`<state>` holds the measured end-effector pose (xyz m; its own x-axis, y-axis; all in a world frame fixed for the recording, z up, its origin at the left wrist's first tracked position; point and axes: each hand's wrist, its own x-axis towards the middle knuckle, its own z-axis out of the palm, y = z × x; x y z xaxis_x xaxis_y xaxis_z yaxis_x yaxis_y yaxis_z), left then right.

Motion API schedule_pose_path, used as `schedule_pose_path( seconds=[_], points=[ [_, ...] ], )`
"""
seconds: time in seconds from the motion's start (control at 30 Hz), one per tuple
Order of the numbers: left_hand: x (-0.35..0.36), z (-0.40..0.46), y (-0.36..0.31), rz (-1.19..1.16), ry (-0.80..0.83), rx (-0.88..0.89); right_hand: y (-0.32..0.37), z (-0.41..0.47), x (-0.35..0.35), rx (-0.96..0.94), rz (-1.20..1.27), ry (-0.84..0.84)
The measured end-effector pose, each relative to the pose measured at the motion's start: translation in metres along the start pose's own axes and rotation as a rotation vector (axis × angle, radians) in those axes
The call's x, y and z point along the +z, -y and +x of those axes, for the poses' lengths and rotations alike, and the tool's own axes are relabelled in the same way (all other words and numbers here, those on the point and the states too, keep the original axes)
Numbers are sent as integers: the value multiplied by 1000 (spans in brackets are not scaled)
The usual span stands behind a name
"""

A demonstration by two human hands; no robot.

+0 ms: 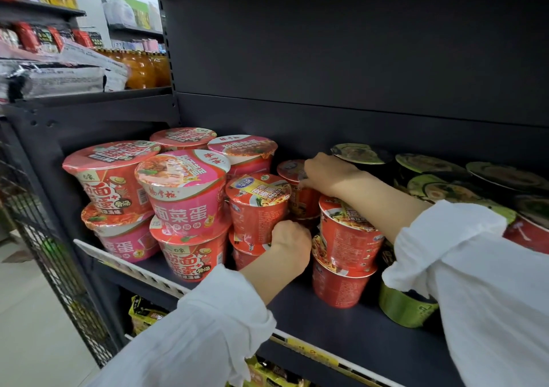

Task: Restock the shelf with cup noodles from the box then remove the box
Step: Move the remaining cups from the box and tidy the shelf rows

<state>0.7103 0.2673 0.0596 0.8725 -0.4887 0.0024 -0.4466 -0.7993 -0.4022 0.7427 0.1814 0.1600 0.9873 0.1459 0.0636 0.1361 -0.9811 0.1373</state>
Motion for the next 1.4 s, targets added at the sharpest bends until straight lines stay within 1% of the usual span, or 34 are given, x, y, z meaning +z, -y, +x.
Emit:
schedule_pose_path(
  seconds=[0.07, 0.17, 0.3, 0.4, 0.47, 0.53, 0.6, 0.67, 0.77, 0.83, 0.87, 0.93, 1.0, 1.07, 1.17, 1.23, 1.3, 1.4],
  points=[
    [1, 0, 1, -21, -1, -11, 1, 2, 3, -6, 27, -15],
    [2, -1, 2, -42, -3, -16, -6, 5, 6, 35, 147, -8],
    [2, -2, 2, -80, -4, -23, -8, 2, 3, 35, 128, -41],
    [0, -7, 7, -206, -23, -27, -7, -1, 6, 26, 121, -51],
    [1, -15, 15, -321, -55, 22, -7, -1, 12, 47, 133, -63],
    [3, -27, 24, -412, -111, 123, -1, -7, 12, 55, 179, -51],
    [11, -41, 37, -438, -200, 198, 3, -14, 9, 4, 238, -66],
    [23, -55, 55, -466, -330, 240, 11, -26, 5, -98, 323, -99],
    [43, -76, 83, -476, -500, 206, 29, -36, 2, -247, 343, -74],
    [60, -83, 97, -475, -552, 143, 40, -39, 1, -268, 359, -28],
    [67, -85, 102, -471, -559, 125, 46, -39, 1, -267, 376, -24],
    [74, -89, 104, -440, -546, 150, 54, -39, 3, -240, 400, -30],
    [76, -91, 100, -370, -550, 179, 60, -39, 7, -215, 343, -53],
    [74, -90, 97, -435, -496, 191, 62, -42, 7, -202, 270, -70],
    [77, -79, 81, -513, -499, 197, 59, -48, 2, -188, 170, -65],
    [72, -78, 69, -620, -493, 193, 54, -52, -1, -152, 121, -56],
    [61, -78, 64, -736, -520, 181, 52, -55, -1, -106, 119, -38],
    [59, -75, 75, -750, -482, 161, 59, -56, 0, -54, 190, -67]
  ],
)
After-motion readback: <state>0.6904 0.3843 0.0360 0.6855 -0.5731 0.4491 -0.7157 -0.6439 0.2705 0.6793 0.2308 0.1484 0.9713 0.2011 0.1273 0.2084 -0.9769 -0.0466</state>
